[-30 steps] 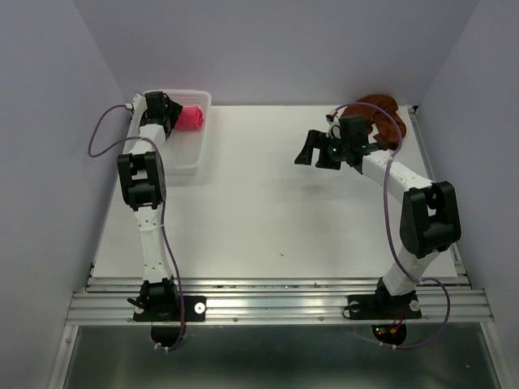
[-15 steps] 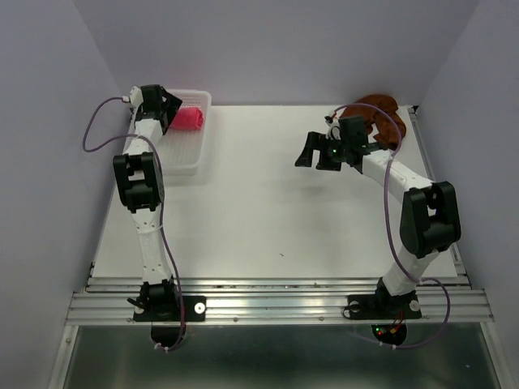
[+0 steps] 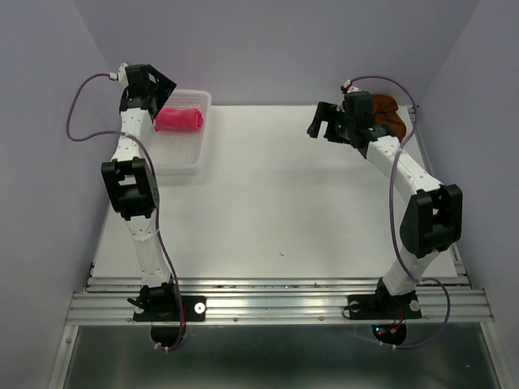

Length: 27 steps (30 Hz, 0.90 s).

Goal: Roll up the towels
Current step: Place the rolled towel into the container, then grab a towel with the right arm

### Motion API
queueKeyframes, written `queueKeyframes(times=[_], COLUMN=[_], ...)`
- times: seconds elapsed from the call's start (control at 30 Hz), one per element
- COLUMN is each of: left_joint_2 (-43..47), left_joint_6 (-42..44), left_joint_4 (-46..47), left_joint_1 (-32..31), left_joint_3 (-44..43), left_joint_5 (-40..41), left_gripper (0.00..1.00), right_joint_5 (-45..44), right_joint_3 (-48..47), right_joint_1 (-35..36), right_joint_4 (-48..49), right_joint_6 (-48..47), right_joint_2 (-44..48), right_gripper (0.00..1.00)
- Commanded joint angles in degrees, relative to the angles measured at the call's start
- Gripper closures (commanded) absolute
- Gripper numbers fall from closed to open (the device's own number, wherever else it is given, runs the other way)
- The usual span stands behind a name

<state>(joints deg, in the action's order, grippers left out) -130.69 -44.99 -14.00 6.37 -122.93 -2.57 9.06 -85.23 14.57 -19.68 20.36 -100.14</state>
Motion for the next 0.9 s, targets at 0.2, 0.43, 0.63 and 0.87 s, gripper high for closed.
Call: queueKeyframes(times=[0.2, 0.43, 0.63, 0.87], left_joint_2=[14.84, 27.67, 33.65, 36.73], left_joint_6=[7.19, 7.73, 7.81, 7.81], left_joint_4=[-2.34, 3.88, 8.19, 10.48], left_joint_1=[0.57, 0.31, -0.74, -3.82], left_joint_3=[0.76, 19.29, 31.68, 37.59], left_joint_5=[-4.02, -5.43, -7.98, -9.30], left_gripper=[0.01, 0.01, 0.01, 0.01], right_joint_5=[-21.27, -30.33, -28.13, -22.43], right_joint_3=[-15.65, -38.84, -57.15, -59.96], right_joint_1=[-8.57, -13.77, -14.83, -14.83], right_joint_4=[-3.60, -7.21, -2.67, 9.22], right_joint_6=[3.55, 0.03, -5.41, -4.63], right_joint_2=[-9.34, -29.65, -45.66, -54.64], right_gripper=[0.00, 0.00, 0.00, 0.03])
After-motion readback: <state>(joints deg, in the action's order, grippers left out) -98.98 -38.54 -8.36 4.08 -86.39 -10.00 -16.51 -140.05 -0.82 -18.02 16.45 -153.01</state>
